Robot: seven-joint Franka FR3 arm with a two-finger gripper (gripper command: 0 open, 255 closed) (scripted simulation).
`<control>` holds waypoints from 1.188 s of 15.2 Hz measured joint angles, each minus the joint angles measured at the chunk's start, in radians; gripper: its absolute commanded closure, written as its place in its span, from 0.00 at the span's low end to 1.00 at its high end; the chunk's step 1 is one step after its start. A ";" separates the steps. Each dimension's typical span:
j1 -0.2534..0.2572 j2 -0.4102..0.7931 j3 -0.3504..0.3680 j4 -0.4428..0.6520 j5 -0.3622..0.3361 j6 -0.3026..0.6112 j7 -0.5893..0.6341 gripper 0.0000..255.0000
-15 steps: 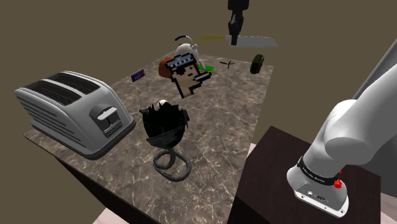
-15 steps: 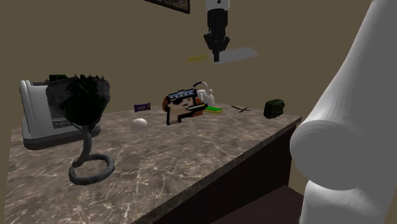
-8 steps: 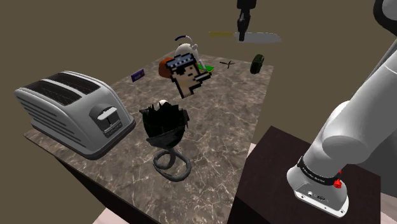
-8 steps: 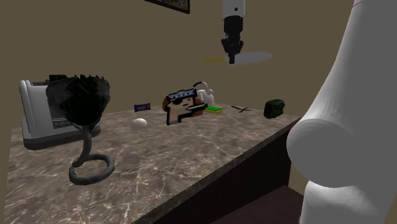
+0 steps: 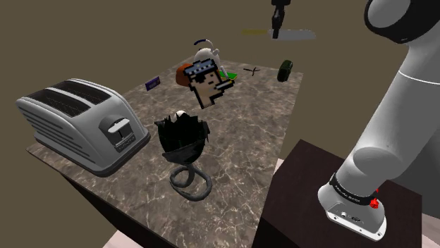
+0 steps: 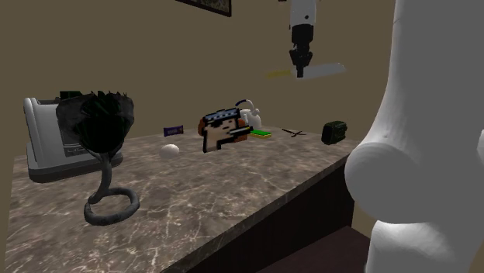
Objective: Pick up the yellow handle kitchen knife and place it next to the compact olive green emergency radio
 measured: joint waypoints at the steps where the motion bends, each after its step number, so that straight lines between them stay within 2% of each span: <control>1: -0.017 0.033 -0.012 0.036 0.012 -0.005 -0.027 1.00; 7: -0.131 0.223 -0.061 0.280 0.091 -0.072 -0.160 1.00; 18: -0.110 0.173 -0.060 0.058 0.070 0.102 -0.163 1.00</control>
